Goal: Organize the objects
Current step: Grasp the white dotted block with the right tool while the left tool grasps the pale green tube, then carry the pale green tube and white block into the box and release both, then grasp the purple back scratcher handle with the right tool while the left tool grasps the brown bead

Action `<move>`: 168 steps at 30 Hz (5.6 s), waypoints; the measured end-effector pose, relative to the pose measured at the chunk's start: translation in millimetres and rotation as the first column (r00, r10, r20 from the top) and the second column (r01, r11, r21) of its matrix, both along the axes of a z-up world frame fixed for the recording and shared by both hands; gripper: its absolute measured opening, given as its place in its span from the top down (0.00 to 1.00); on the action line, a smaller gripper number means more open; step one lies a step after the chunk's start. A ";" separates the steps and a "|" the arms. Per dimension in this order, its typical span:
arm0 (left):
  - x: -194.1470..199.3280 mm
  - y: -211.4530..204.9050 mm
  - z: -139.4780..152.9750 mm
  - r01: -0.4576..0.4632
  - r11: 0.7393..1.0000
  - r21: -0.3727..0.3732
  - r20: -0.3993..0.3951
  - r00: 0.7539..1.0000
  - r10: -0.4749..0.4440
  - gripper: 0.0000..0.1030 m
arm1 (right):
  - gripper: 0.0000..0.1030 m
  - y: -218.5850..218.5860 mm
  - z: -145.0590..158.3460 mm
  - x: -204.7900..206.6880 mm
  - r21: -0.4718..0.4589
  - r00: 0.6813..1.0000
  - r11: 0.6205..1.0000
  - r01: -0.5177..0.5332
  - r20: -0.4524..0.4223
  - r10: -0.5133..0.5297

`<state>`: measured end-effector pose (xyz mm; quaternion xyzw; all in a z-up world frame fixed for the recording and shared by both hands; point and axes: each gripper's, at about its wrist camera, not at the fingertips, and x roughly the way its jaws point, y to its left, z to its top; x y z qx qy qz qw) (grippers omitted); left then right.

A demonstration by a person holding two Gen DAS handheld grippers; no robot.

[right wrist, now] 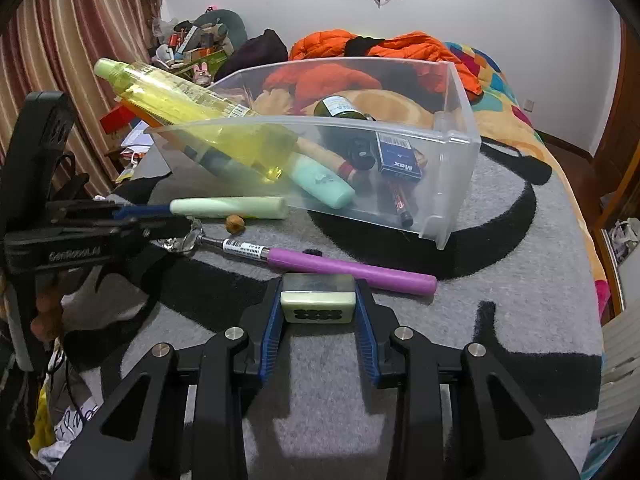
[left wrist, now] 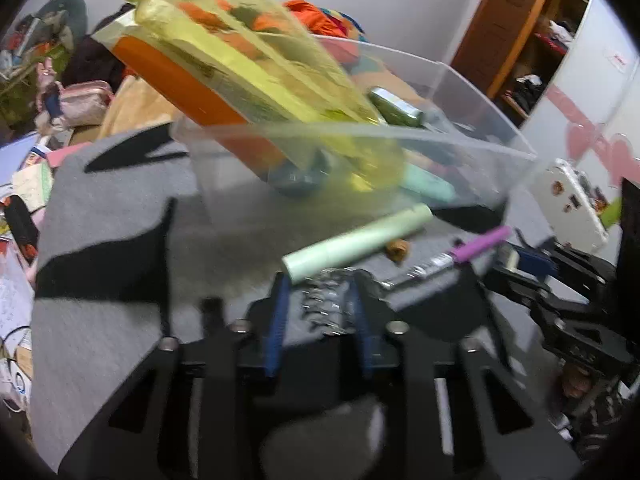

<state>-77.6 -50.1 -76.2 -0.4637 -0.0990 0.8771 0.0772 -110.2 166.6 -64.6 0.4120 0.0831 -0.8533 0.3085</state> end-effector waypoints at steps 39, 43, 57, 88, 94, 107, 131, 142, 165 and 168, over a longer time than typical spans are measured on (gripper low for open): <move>-0.5 15.9 4.1 0.165 0.971 -0.175 0.048 0.986 -0.159 0.83 | 0.70 27.7 15.0 1.4 -0.058 0.999 0.998 0.032 0.014 -0.032; 21.8 3.4 0.2 0.128 0.979 -0.160 0.078 0.990 -0.117 0.86 | 0.70 27.0 14.9 2.4 -0.057 0.999 0.998 0.030 0.013 -0.029; -6.8 7.3 -0.3 0.105 0.976 -0.192 0.059 0.994 -0.096 0.86 | 0.70 24.1 20.0 6.0 -0.052 1.000 0.998 0.029 0.010 -0.028; 12.8 15.7 120.4 0.018 1.000 -0.020 -0.326 0.945 -0.023 0.86 | 0.70 -11.4 96.0 -25.3 -0.076 0.975 0.997 -0.021 -0.222 0.004; -8.1 10.3 127.5 -0.008 1.000 0.021 -0.333 0.943 0.014 0.86 | 0.70 -17.8 95.7 -42.9 -0.063 0.973 0.998 -0.016 -0.231 0.001; -70.8 24.0 100.2 0.010 0.998 0.064 -0.231 0.973 0.005 0.86 | 0.70 -24.6 59.2 -82.0 -0.002 0.990 1.000 0.022 -0.136 -0.022; -87.9 32.7 86.8 0.005 1.000 -0.001 -0.179 0.984 -0.005 0.85 | 0.60 -35.6 54.4 -78.7 0.051 0.987 0.999 -0.015 -0.160 0.023; -35.4 37.9 113.9 0.001 0.997 -0.078 -0.279 0.960 -0.023 0.51 | 0.41 2.3 68.7 -32.6 0.111 0.967 0.992 -0.056 -0.240 0.081; 52.0 -10.2 24.6 -0.133 0.981 -0.145 -0.054 0.991 0.126 0.43 | 0.59 -34.6 -0.1 -33.2 0.286 0.882 0.836 -0.468 0.092 0.462; 53.3 -10.6 24.8 -0.140 0.980 -0.145 -0.064 0.989 0.132 0.43 | 0.72 -31.1 -0.8 -26.4 0.278 0.881 0.837 -0.471 0.099 0.463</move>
